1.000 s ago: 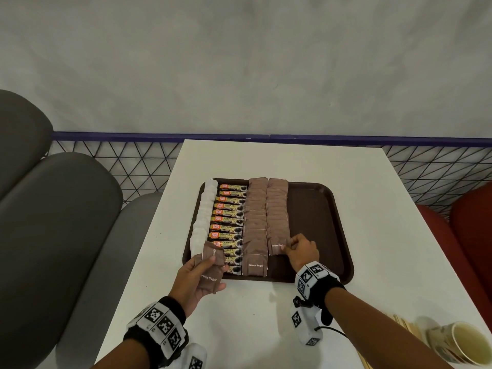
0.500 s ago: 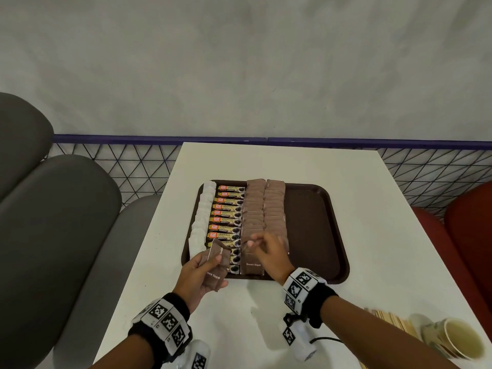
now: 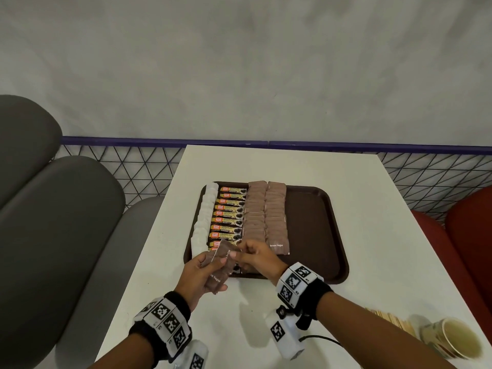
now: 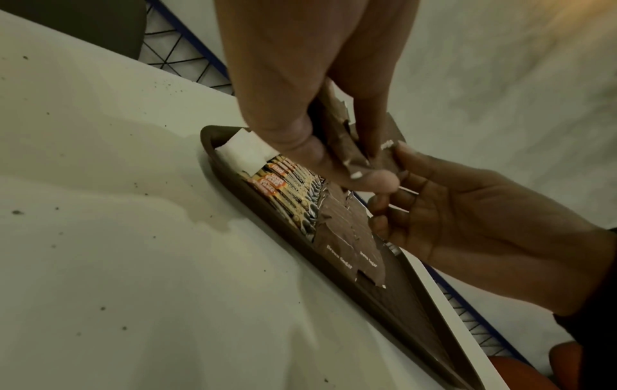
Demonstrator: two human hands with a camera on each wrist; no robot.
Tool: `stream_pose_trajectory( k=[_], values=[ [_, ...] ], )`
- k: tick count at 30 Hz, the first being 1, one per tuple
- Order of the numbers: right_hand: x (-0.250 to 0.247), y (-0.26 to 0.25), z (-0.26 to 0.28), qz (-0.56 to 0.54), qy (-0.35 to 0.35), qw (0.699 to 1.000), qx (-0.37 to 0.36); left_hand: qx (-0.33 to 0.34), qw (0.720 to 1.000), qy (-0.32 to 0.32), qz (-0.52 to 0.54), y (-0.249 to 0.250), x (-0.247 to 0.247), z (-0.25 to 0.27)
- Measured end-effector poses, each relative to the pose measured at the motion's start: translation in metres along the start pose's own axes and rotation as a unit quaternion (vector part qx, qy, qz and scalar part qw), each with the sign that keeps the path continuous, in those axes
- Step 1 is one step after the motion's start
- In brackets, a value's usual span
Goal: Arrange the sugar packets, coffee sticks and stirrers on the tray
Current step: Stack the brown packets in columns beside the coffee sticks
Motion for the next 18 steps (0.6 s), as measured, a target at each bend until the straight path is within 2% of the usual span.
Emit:
stream_pose_trajectory(
  k=[2,6,13,16,18],
  values=[
    [-0.004,0.000,0.000,0.013,0.002,1.000,-0.013,0.003,1.000,-0.003,-0.016,0.001,0.000,-0.001],
    [-0.007,-0.005,0.000,0.133,0.017,0.988,-0.071,0.007,1.000,-0.006,-0.030,0.000,0.005,-0.002],
    [-0.020,-0.014,0.006,0.117,0.013,0.990,-0.074,-0.019,0.998,-0.023,-0.061,-0.003,0.010,-0.009],
    [-0.047,-0.014,0.005,0.150,0.132,0.977,-0.070,-0.044,0.998,-0.035,-0.042,-0.006,0.007,-0.012],
    [-0.070,-0.006,0.007,0.105,0.215,0.970,-0.048,-0.061,0.998,-0.028,-0.011,-0.007,0.002,-0.013]
  ],
)
Point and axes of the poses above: each hand's wrist, its own z-axis away from the middle knuckle, its own x-axis out of the palm, y = z × x, the point moved 4 cm from there along -z, towards the middle knuckle, and after that the axes turned 2 degrees about -x, right-handed, at the moved point
